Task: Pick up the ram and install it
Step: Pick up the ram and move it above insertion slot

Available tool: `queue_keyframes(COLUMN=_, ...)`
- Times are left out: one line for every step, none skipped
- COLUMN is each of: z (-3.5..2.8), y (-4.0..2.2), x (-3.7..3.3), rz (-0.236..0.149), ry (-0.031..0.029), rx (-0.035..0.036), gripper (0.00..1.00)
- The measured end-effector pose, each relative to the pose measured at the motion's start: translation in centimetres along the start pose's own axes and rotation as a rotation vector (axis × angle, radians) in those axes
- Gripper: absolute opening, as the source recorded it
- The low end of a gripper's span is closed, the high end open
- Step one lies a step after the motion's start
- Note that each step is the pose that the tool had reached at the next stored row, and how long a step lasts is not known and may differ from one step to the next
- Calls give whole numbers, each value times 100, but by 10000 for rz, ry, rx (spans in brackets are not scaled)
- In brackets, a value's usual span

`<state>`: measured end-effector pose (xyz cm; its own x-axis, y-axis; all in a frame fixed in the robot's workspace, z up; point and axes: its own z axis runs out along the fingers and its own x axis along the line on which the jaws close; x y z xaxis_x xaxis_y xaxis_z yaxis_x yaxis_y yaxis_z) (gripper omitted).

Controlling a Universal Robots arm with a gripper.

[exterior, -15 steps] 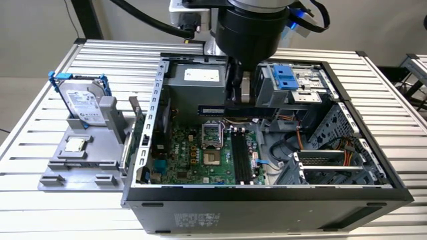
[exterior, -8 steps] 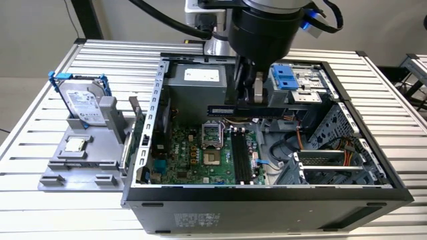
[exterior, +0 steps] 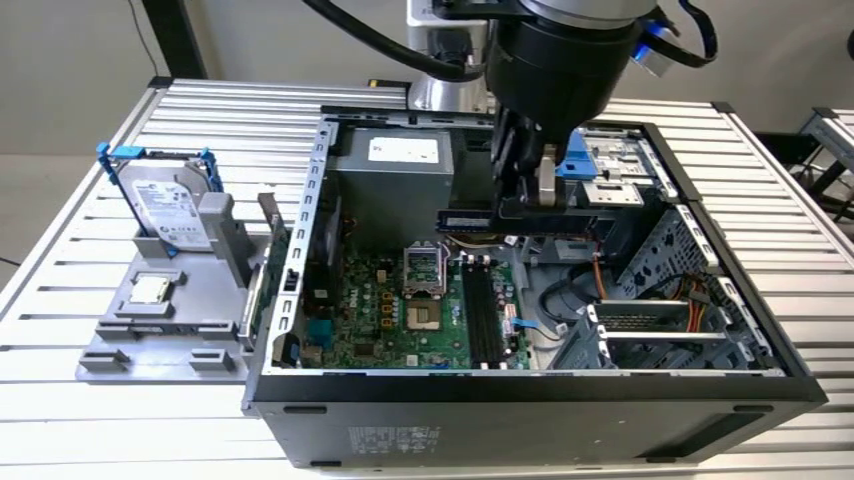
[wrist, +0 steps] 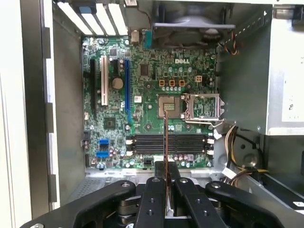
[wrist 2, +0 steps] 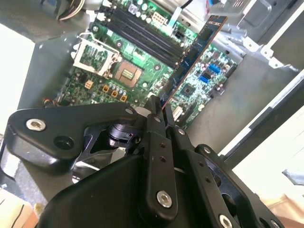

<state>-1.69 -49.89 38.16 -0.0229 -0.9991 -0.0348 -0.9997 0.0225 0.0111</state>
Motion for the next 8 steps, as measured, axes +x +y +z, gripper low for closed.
queue_keyframes(z=0, y=-23, x=-3, rz=0, ry=0, rx=0, gripper=0)
queue_keyframes(z=0, y=-45, x=-5, rz=1, ry=0, rx=0, gripper=0)
queue_keyframes(z=0, y=-69, x=-10, rz=0, ry=0, rx=0, gripper=0)
queue_keyframes(z=0, y=-93, x=-14, rz=0, ry=0, rx=0, gripper=0)
queue_keyframes(z=0, y=-116, x=-19, rz=0, ry=-1, rx=0, gripper=0)
queue_keyframes(z=0, y=-139, x=-25, rz=0, ry=0, rx=0, gripper=0)
queue_keyframes(z=0, y=-162, x=-31, rz=1, ry=-1, rx=0, gripper=0)
queue_keyframes(z=0, y=-186, x=-38, rz=5, ry=-1, rx=0, gripper=0)
